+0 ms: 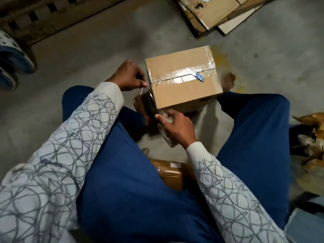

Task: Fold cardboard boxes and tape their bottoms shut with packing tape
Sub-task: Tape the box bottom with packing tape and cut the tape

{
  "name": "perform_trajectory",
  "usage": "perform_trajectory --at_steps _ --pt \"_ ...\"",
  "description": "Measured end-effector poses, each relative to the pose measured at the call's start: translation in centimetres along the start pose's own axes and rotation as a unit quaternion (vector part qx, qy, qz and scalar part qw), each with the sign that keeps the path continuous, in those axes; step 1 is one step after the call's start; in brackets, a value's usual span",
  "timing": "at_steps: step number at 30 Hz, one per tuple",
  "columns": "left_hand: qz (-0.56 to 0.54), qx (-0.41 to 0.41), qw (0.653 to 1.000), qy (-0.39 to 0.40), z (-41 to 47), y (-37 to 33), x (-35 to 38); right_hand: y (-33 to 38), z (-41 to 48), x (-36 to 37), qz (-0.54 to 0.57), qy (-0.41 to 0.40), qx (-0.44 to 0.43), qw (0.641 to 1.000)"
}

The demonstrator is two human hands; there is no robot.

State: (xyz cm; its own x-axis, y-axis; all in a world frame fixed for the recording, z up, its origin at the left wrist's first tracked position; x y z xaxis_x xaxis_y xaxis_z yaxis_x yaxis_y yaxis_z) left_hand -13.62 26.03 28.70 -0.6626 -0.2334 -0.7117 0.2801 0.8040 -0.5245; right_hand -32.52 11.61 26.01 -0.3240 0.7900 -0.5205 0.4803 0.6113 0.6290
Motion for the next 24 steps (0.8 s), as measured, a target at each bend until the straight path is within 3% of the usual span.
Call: perform_trajectory --at_steps 5,9,11,13,16,18,21,24 --pt "0.059 0.005 0.998 0.004 6.7 1.6 -1.7 1.0 4.5 0.0 0.088 -0.062 0.052 0.993" --pt "0.081 -0.008 0.997 -0.013 11.9 4.3 -4.5 1.9 8.4 2.8 0.104 -0.026 0.088 0.990" --pt "0.022 -0.034 0.997 -0.059 14.3 6.6 -7.2 1.8 9.5 4.9 0.106 -0.001 0.107 0.989" --pt "-0.051 -0.059 0.996 -0.043 16.3 8.7 -8.6 1.6 9.7 6.1 0.127 -0.008 0.124 0.984" --pt "-0.069 -0.062 0.992 0.086 18.0 9.0 -7.4 2.1 10.0 6.0 0.139 -0.057 0.121 0.981" --pt "-0.114 -0.079 0.970 0.202 17.6 7.9 -4.8 2.8 10.6 5.2 0.151 -0.077 0.112 0.979" --pt "-0.169 -0.052 0.915 0.363 15.6 5.6 -0.5 4.4 11.6 3.4 0.186 -0.074 0.071 0.977" --pt "-0.211 0.067 0.835 0.503 12.6 2.2 2.8 6.0 11.7 1.0 0.156 -0.040 0.033 0.986"
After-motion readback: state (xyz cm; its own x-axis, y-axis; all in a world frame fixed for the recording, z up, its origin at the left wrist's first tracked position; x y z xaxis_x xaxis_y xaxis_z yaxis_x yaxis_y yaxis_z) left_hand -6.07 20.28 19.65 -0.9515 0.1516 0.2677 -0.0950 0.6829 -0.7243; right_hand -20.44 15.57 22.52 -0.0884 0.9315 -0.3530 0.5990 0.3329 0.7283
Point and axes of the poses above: each hand's wrist, its own z-axis towards the middle knuckle, its own x-axis out of the palm, y = z × x, the point moved 7 cm from there along z, towards the middle knuckle, and after that the axes turned 11 degrees about y, right-handed, at the moved point
